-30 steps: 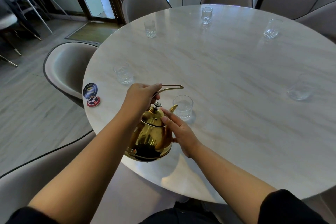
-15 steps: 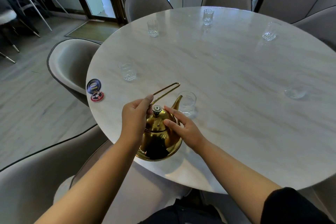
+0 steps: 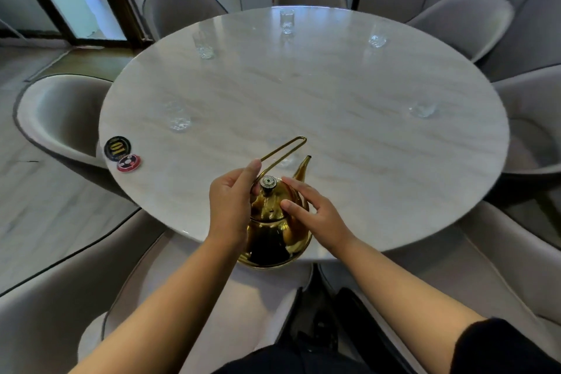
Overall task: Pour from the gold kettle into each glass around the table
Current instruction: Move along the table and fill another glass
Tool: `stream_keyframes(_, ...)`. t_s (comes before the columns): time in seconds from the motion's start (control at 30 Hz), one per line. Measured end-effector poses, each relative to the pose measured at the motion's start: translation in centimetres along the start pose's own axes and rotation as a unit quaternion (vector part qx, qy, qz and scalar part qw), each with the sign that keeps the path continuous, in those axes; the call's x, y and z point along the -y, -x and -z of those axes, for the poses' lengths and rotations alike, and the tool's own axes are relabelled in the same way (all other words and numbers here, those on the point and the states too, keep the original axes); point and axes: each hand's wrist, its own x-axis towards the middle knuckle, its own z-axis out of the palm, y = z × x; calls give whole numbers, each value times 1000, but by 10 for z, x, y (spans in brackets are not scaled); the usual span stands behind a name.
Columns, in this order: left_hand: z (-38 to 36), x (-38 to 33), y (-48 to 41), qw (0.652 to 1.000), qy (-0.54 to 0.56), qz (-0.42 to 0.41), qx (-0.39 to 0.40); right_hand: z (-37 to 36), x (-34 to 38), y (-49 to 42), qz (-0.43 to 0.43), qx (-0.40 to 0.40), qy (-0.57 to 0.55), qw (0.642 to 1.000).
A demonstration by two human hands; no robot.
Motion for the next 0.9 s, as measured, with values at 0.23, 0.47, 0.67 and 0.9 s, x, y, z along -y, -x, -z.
stream_keyframes(0.23,-35,4,43,996,10,10,84,31,-9,61,-15,-75,14,997)
stream_keyframes(0.47,-96,4,98,984,11,5,178,83,-14,140,-28,-153,-24,988)
stream_keyframes(0.67,-156,-1,173,975,8,-4,224,134,-17,227,-32,-197,-43,979)
stream_keyframes(0.9,-222,4,264,974,16,9,228,200,-24,323,-45,-200,-26,978)
